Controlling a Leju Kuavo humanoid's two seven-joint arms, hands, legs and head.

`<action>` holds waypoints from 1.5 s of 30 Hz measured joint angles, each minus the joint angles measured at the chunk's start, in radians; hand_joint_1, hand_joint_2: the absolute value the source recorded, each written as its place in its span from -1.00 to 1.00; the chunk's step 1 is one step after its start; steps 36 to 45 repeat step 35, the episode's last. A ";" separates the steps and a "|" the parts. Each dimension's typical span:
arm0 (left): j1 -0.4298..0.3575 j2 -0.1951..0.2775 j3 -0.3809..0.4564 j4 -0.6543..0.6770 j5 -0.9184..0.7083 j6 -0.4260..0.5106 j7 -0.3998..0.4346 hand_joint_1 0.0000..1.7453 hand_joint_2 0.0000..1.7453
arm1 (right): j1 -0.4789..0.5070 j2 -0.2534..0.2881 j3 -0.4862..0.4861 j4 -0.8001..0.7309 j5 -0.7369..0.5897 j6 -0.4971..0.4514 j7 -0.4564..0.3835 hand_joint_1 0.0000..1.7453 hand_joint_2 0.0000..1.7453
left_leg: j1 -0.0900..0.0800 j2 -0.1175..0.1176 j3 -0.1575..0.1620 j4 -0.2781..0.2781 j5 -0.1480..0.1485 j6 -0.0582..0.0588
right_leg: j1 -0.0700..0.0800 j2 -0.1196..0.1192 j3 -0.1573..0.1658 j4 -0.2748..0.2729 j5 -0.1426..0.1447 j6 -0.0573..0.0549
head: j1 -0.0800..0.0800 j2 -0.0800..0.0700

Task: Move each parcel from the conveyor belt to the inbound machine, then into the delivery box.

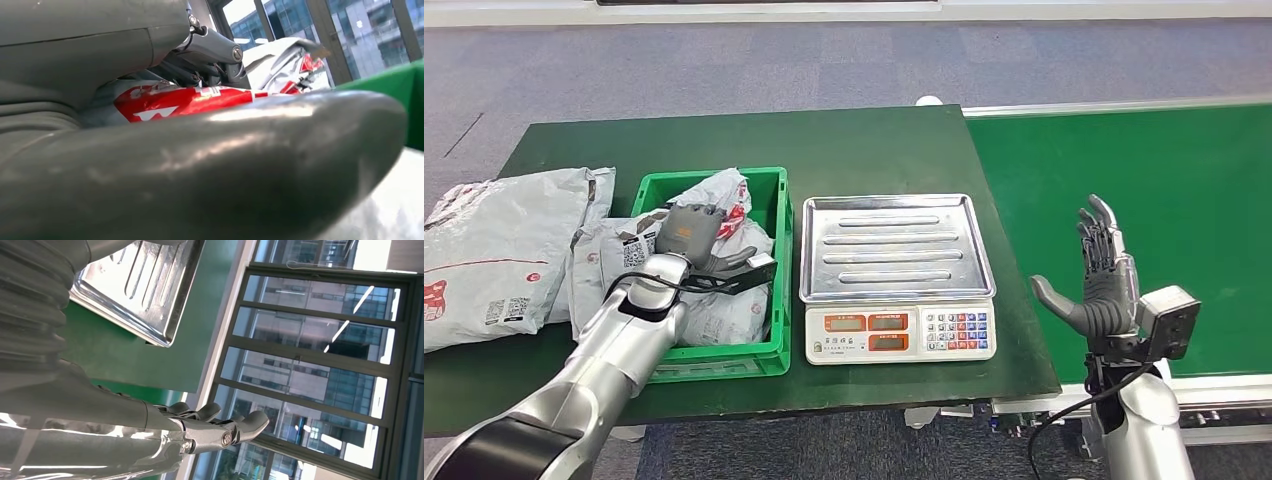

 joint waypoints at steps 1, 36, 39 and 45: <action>0.005 -0.003 0.003 -0.009 0.009 0.017 -0.006 -1.00 -1.00 | 0.000 0.000 0.000 0.000 0.002 0.000 0.002 -1.00 1.00 | 0.000 0.000 0.000 0.000 0.000 0.000 | 0.000 0.000 0.000 0.000 0.000 0.000 | 0.000 0.000; 0.414 -0.150 0.177 -0.891 0.339 0.386 -0.494 -1.00 1.00 | 0.023 0.003 0.003 -0.003 0.037 -0.116 0.017 -1.00 1.00 | 0.000 -0.001 -0.004 0.000 -0.003 0.002 | 0.000 -0.002 -0.002 0.000 -0.003 0.001 | 0.000 0.000; 0.414 -0.150 0.177 -0.891 0.339 0.386 -0.494 -1.00 1.00 | 0.023 0.003 0.003 -0.003 0.037 -0.116 0.017 -1.00 1.00 | 0.000 -0.001 -0.004 0.000 -0.003 0.002 | 0.000 -0.002 -0.002 0.000 -0.003 0.001 | 0.000 0.000; 0.414 -0.150 0.177 -0.891 0.339 0.386 -0.494 -1.00 1.00 | 0.023 0.003 0.003 -0.003 0.037 -0.116 0.017 -1.00 1.00 | 0.000 -0.001 -0.004 0.000 -0.003 0.002 | 0.000 -0.002 -0.002 0.000 -0.003 0.001 | 0.000 0.000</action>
